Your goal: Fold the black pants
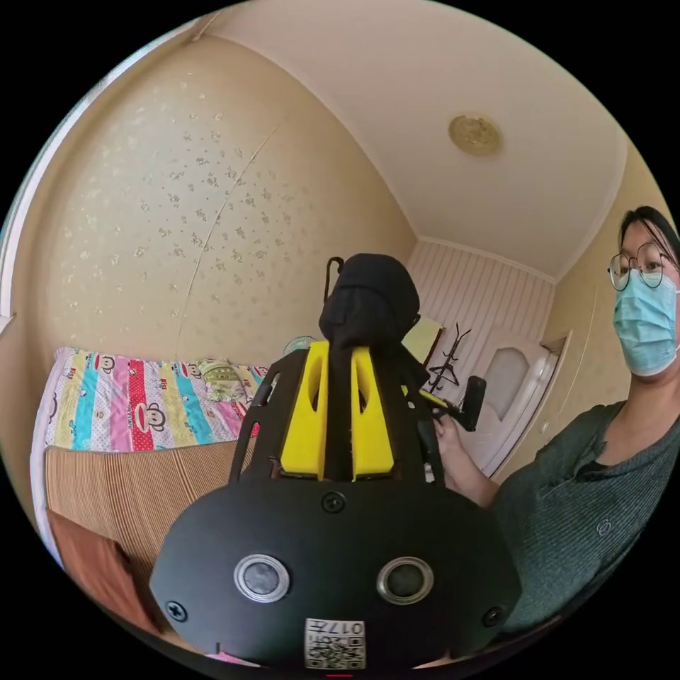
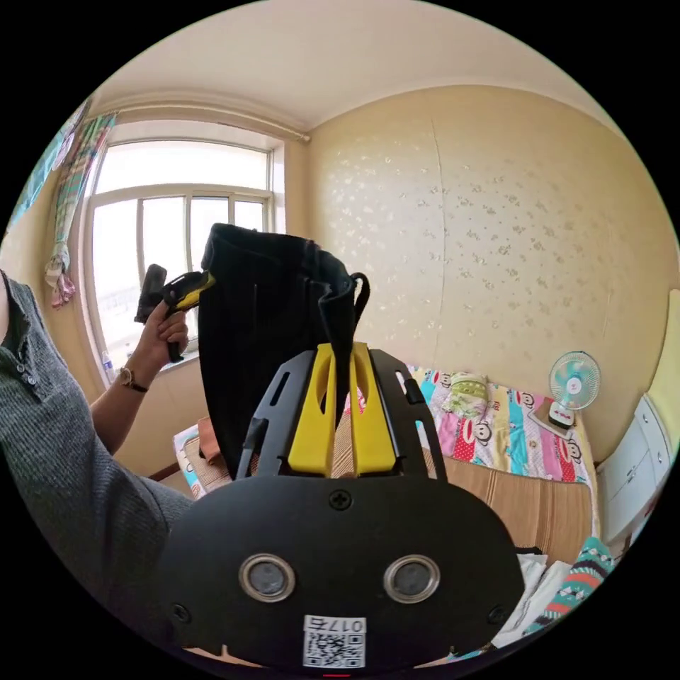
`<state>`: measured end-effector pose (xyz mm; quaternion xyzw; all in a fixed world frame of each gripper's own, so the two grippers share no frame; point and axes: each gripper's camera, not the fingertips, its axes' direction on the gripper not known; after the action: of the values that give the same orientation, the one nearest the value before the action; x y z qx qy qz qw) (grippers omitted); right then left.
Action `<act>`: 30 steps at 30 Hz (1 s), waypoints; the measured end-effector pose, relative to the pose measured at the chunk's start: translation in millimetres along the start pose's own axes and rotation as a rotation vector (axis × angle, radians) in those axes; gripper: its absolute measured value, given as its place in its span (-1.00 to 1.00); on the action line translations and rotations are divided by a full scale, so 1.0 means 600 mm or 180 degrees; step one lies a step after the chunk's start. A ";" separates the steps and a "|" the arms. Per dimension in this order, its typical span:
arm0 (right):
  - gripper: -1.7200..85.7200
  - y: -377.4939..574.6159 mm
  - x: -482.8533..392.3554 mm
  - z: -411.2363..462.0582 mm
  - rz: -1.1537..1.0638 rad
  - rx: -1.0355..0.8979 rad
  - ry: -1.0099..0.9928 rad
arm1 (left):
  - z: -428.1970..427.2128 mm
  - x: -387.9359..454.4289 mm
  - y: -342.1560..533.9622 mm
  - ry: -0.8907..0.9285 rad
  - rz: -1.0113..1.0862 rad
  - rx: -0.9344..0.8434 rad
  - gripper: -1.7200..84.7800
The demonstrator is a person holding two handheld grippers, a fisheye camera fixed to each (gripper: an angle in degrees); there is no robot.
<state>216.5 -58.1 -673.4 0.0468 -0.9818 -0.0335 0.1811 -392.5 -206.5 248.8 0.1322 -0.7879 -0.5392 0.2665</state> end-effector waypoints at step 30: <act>-0.88 -0.279 -0.104 -0.408 -0.0795 0.2079 0.1324 | -0.177 0.145 -0.250 0.0830 0.0756 0.1143 -0.85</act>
<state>375.6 -229.9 -481.0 0.2266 -0.8699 0.2686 0.3461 -416.4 -389.8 164.0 0.1523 -0.8400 -0.3338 0.3996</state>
